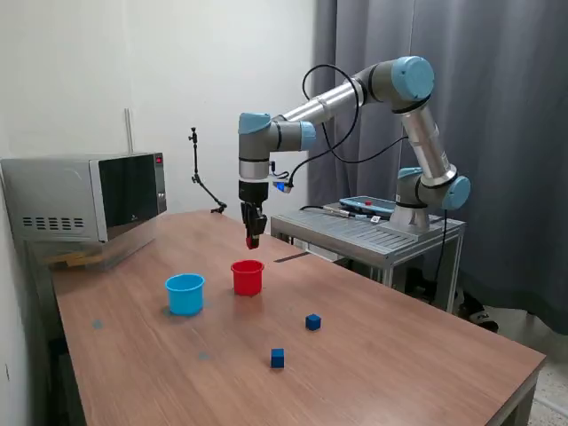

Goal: Place red objects in the red bin, and blue objects in the blue bin.

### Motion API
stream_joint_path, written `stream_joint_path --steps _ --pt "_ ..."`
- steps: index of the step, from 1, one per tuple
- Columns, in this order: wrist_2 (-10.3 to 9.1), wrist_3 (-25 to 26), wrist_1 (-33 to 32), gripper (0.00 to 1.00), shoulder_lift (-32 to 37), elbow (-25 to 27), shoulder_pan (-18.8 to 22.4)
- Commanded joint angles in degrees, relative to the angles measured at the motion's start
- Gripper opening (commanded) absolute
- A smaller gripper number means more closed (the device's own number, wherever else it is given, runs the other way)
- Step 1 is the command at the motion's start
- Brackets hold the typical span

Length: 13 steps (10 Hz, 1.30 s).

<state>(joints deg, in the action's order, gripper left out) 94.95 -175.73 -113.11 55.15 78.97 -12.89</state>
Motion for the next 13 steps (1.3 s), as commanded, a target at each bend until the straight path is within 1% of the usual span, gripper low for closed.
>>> stream_joint_path --steps 1,2,4,5,8,10,12,13 --pt "-0.03 0.74 -1.93 0.0 2.77 8.37 -1.96" --pt "-0.47 1.53 -3.34 0.0 3.03 10.92 -2.4" --pt "-0.56 1.97 -5.45 0.0 3.21 13.31 -2.4" --pt "-0.56 1.97 -5.89 0.0 3.21 13.31 -2.4" --pt "-0.65 1.8 -8.26 0.0 3.21 11.12 -2.4" --pt "-0.65 1.54 -12.03 0.0 3.12 11.2 -2.58" --pt "-0.82 1.54 -13.36 0.0 3.04 11.12 -2.67" --pt "-1.34 1.54 -13.63 0.0 2.86 11.03 -2.67"
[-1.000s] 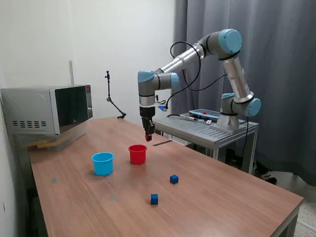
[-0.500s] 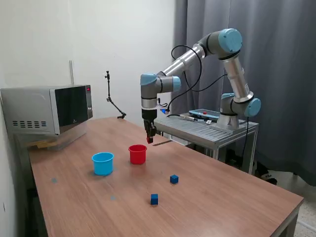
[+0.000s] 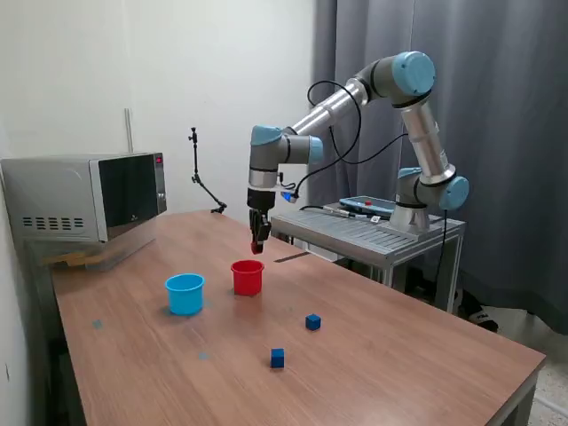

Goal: Place red objects in the red bin, and blue objects in the blue bin.

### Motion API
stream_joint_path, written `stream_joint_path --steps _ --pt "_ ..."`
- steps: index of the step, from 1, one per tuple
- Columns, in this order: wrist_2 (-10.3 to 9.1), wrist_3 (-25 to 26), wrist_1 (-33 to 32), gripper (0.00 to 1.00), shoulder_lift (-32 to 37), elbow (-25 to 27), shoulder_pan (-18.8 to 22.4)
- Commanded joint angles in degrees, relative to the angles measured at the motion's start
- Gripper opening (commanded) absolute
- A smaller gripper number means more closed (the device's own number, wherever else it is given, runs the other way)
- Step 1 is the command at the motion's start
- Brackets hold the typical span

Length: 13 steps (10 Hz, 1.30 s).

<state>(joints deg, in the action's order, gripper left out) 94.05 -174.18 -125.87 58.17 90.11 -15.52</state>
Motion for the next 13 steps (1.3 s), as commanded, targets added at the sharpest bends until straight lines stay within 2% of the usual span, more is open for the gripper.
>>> stream_joint_path --steps 1,13 --pt "-1.58 -0.01 -0.78 0.0 -0.51 -0.19 -0.13" --pt "-1.94 -0.01 -0.87 0.0 -2.62 -0.46 -0.66"
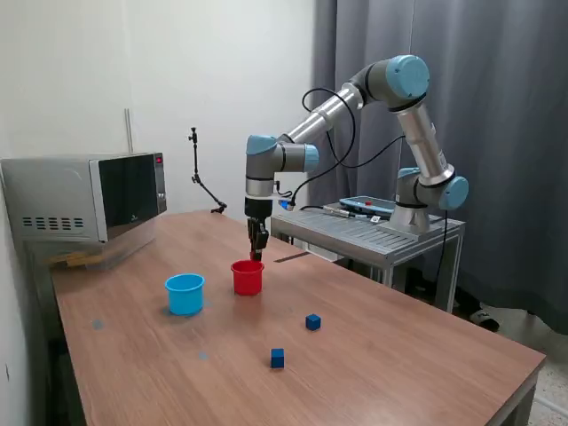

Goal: Place red objects in the red bin, and blue objects in the blue bin.

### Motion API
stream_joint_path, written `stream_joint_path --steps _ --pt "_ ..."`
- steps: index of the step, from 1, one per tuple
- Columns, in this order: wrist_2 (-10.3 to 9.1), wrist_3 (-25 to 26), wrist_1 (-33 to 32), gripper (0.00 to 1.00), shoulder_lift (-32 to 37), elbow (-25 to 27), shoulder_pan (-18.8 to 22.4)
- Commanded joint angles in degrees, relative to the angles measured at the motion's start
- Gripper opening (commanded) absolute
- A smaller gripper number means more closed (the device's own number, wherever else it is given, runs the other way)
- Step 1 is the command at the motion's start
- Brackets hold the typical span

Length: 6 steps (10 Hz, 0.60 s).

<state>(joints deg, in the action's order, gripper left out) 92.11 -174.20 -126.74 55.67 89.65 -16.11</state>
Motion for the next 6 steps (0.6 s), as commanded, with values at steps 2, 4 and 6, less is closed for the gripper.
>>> stream_joint_path --steps 2,4,6 --pt "0.0 -0.09 -0.52 0.0 -0.39 -1.05 -0.06" --pt "0.0 -0.17 -1.05 0.0 -0.39 -1.84 -0.15" --pt "0.0 -0.18 -1.05 0.0 -0.74 -1.76 -0.41"
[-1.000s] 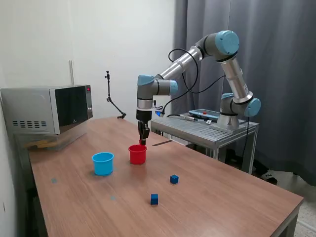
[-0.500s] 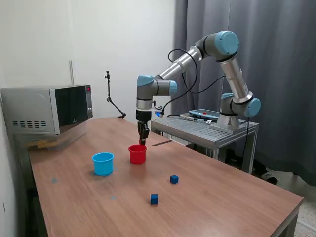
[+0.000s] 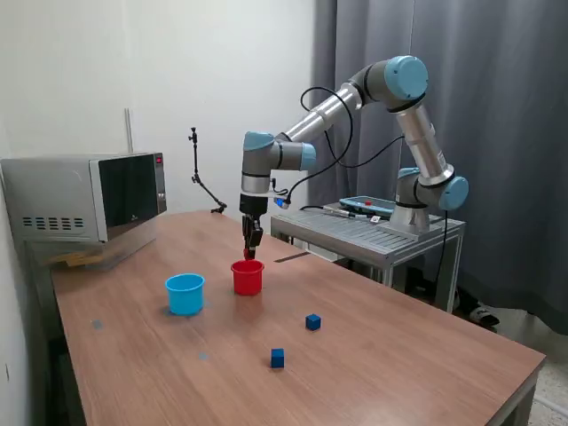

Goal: Place red objects in the red bin, and blue objects in the blue bin.

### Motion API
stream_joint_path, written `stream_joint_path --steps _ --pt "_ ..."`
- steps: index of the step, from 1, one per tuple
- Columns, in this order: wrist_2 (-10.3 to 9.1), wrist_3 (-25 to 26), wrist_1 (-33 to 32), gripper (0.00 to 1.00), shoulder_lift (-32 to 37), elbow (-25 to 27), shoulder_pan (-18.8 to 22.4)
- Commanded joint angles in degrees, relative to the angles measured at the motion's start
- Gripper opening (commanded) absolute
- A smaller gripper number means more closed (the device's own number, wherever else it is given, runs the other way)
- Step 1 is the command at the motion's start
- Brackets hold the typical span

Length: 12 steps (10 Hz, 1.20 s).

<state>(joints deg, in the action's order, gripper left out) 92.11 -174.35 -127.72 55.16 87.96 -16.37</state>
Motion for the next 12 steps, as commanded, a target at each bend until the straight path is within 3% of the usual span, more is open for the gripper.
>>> stream_joint_path --steps 1,6,7,12 --pt "0.0 -0.02 -0.07 0.0 -0.23 -0.07 -0.15" --pt "0.0 -0.02 0.01 0.0 -0.58 -0.07 -0.15" --pt "0.0 0.06 0.01 1.0 -0.58 -0.07 -0.15" --pt "0.0 0.33 0.19 1.0 -0.58 -0.07 -0.06"
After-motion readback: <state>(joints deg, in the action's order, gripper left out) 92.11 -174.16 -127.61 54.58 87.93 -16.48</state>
